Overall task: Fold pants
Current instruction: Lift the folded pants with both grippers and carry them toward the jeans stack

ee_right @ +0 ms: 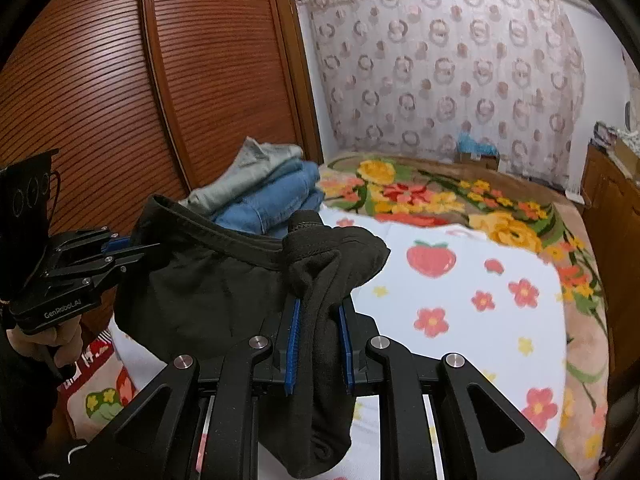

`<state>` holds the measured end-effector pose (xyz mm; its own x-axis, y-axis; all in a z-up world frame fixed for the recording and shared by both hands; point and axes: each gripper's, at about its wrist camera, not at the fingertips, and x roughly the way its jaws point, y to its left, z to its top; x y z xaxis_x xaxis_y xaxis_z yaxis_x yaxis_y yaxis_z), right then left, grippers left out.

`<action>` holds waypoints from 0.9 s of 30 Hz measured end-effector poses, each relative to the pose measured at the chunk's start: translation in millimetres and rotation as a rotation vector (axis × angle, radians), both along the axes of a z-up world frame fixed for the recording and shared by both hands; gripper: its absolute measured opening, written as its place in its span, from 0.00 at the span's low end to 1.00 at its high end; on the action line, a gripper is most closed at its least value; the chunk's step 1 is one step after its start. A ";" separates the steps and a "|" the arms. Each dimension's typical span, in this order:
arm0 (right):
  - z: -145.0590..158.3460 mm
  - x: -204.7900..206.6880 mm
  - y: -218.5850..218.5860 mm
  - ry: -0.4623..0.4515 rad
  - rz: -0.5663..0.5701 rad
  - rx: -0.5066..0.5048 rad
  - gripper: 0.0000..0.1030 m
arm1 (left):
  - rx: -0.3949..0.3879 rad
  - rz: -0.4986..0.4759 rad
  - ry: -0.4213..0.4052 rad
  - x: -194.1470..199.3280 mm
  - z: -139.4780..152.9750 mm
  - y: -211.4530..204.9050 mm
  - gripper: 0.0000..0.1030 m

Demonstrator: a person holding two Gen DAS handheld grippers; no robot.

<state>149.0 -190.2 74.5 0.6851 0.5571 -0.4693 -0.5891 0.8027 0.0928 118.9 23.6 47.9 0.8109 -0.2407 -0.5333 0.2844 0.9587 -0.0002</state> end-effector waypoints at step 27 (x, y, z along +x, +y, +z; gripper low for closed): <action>38.2 128.9 83.5 -0.076 0.206 -0.083 0.17 | -0.068 0.257 -0.061 56.1 14.5 100.1 0.15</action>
